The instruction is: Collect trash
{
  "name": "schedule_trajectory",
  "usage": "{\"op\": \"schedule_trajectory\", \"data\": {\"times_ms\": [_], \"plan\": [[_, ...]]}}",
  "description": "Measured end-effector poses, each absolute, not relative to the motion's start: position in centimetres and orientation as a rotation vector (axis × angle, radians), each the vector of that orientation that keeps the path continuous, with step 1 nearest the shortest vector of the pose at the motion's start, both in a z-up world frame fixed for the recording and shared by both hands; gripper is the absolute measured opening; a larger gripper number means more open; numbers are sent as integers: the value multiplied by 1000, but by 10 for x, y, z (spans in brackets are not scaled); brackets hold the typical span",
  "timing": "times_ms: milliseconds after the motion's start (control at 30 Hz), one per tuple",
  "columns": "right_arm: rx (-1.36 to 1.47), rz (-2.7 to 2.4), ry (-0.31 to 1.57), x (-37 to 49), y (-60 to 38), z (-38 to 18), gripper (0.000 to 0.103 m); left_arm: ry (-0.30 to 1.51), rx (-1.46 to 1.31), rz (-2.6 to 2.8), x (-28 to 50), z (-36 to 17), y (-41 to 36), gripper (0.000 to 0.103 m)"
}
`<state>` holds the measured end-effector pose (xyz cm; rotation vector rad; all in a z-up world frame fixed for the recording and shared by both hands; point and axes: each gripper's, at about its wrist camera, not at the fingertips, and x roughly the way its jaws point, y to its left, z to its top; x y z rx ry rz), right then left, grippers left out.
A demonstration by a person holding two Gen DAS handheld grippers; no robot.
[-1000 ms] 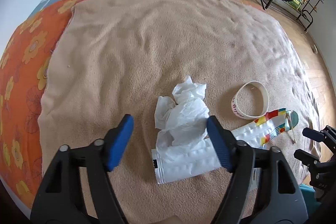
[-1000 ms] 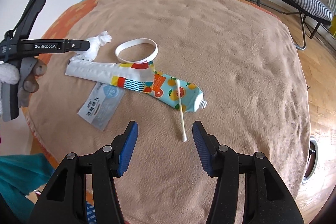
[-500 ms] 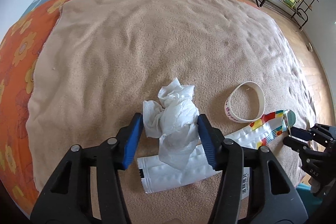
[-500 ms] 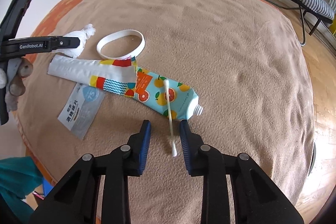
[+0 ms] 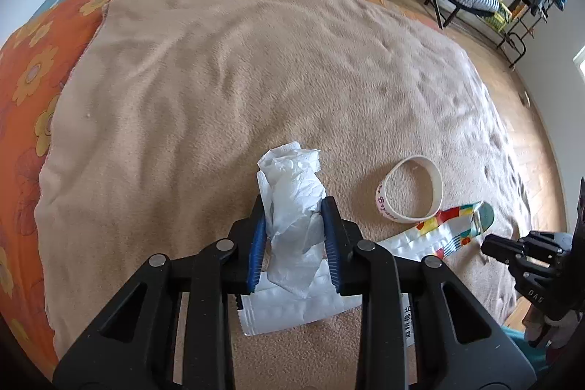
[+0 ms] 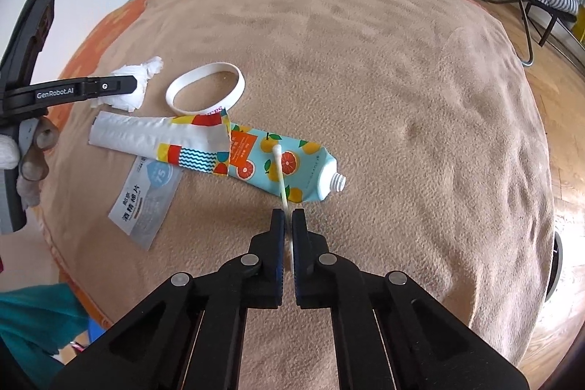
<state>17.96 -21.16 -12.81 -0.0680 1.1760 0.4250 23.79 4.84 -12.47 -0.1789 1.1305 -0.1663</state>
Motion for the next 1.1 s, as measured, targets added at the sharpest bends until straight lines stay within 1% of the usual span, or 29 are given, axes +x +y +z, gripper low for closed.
{"op": "schedule_trajectory", "data": {"times_ms": [433, 767, 800, 867, 900, 933, 967, 1000, 1100], "plan": [[-157, 410, 1193, 181, -201, -134, 3, 1121, -209, -157, 239, -122, 56, 28], [-200, 407, 1170, 175, -195, -128, 3, 1125, -236, -151, 239, -123, 61, 29], [-202, 406, 1169, 175, -195, -128, 3, 1128, -239, -151, 239, -123, 61, 29], [-200, 407, 1170, 174, -196, -127, 5, 1141, -232, -147, 240, -125, 61, 36], [-191, 411, 1173, 174, -197, -128, 11, 1143, -228, -143, 240, -126, 61, 37], [-184, 414, 1178, 175, -197, -128, 25, 1145, -224, -139, 240, -127, 60, 37], [-179, 413, 1181, 175, -198, -129, 34, 1149, -224, -140, 240, -128, 60, 37], [-178, 410, 1175, 175, -198, -128, 49, 1151, -225, -141, 240, -129, 60, 37], [-183, 420, 1160, 175, -196, -127, 49, 1150, -221, -140, 240, -130, 59, 37]]}}
